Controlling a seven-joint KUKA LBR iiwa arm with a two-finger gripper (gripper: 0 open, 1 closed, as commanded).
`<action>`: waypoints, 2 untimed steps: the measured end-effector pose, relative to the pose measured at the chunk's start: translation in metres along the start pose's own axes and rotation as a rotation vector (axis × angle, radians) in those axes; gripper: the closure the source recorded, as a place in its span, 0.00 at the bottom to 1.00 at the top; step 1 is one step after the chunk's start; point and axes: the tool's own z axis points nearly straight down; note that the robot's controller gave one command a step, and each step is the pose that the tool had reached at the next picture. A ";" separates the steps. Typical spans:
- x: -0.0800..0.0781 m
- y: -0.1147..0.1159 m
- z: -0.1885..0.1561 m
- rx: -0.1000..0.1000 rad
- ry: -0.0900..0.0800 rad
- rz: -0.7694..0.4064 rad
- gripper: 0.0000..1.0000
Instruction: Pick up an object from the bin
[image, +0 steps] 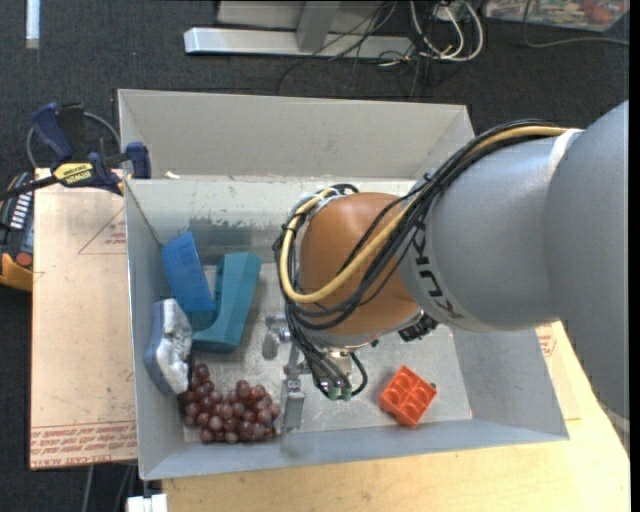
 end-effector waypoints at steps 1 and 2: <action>-0.002 -0.001 -0.003 -0.001 -0.007 0.004 0.00; -0.012 0.071 0.031 -0.004 -0.004 -0.036 0.00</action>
Offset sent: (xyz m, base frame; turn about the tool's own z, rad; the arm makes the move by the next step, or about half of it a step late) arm 0.0124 0.0683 -0.0294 -0.0304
